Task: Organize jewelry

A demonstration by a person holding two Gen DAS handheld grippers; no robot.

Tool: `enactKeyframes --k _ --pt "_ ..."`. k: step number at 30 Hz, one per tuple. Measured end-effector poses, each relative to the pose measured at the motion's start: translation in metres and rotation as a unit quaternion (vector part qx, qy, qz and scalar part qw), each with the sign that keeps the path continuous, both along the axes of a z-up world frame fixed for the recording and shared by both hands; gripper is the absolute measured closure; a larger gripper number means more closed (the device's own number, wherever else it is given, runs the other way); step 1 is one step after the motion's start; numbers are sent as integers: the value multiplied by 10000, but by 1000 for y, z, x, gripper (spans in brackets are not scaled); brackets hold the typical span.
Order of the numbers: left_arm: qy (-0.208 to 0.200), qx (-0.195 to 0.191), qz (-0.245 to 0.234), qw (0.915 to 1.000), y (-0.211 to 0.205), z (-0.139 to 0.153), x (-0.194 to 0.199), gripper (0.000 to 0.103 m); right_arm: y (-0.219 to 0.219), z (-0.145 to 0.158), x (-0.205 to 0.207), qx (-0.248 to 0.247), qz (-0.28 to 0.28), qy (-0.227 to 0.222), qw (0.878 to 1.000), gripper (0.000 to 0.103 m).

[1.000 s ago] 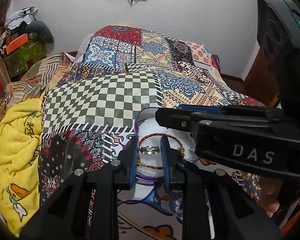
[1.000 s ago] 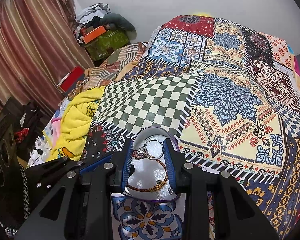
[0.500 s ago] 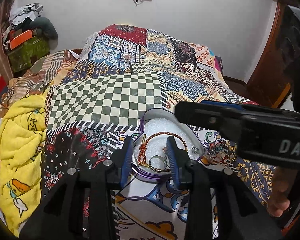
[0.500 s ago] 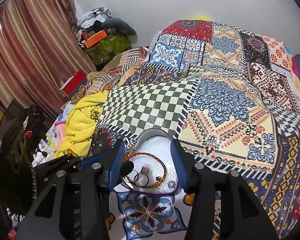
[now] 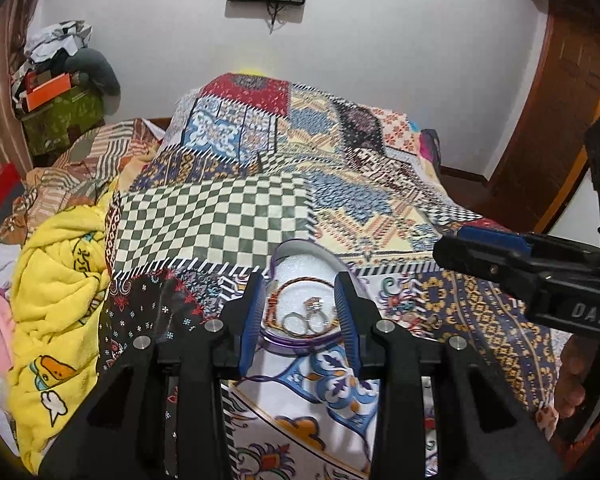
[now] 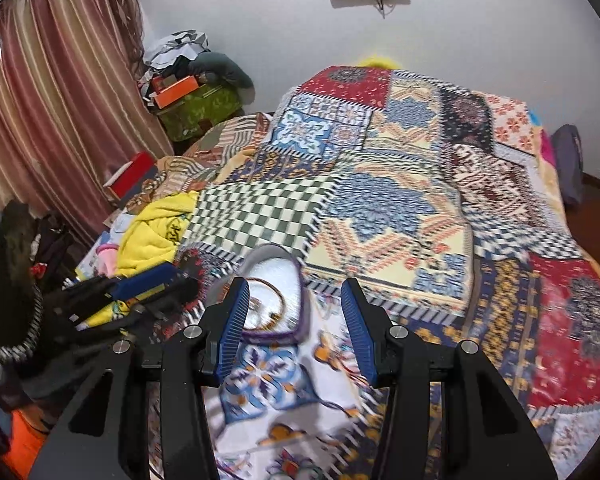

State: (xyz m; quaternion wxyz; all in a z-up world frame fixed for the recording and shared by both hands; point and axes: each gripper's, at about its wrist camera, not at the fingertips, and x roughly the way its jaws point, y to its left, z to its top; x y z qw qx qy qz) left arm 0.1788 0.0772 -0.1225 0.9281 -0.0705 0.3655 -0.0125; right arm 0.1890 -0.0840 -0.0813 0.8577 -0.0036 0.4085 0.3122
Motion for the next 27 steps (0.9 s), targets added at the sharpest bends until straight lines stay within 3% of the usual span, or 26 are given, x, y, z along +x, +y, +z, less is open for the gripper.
enactKeyframes --k 6,19,23,27 --pt "25 -5 -225 9997 -22 4 -8 68 -28 0 -9 -255 -209 -74 9994 59" --pt "934 -632 -607 9918 -60 -56 9 68 -86 -41 -17 -768 -570 368 9947 59" --pt "1121 -532 -735 9895 -71 -70 21 79 -88 -58 -16 -911 -462 541 9933 59" --pt "1267 -369 -831 9878 -79 -81 36 81 -81 -71 -13 -1019 -273 644 9923 59"
